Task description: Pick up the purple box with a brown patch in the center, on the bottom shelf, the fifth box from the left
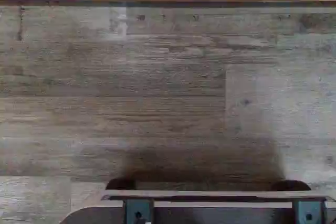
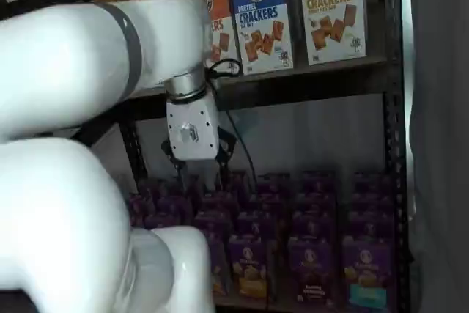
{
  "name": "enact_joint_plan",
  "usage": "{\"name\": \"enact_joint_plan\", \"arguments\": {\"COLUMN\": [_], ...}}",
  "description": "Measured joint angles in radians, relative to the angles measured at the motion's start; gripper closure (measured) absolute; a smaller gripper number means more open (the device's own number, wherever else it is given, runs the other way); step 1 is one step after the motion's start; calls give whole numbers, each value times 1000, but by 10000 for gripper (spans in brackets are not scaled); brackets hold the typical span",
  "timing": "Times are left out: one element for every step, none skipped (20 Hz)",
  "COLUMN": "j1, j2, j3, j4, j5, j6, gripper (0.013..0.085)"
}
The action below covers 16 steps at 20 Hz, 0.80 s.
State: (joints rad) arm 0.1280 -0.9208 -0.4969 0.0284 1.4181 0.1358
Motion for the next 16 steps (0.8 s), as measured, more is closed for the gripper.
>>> {"name": "enact_joint_plan", "arguments": {"j1": [-10, -19, -23, -22, -16, -7, 3, 14, 25, 33, 40, 49, 57, 67, 75, 82], "j2": [-31, -39, -45, -49, -54, -58, -60, -61, -62, -61, -59, -57, -56, -55, -56, -57], "j3": [34, 44, 57, 67, 77, 86, 93, 100, 105, 110, 115, 122, 128, 137, 148, 161], "j4": [31, 55, 72, 81, 82, 80, 75, 65, 56, 50, 46, 41, 36, 28, 22, 16], "j5": [-41, -52, -60, -66, -72, -78, -81, -86, -90, -94, -99, -106, -114, -127, -145, -167], "j6": [-16, -30, -38, -40, -35, -27, -17, -3, 9, 18, 26, 36, 44, 55, 64, 73], "gripper": [130, 130, 130, 130, 130, 130, 130, 130, 130, 130, 130, 130, 130, 130, 130, 130]}}
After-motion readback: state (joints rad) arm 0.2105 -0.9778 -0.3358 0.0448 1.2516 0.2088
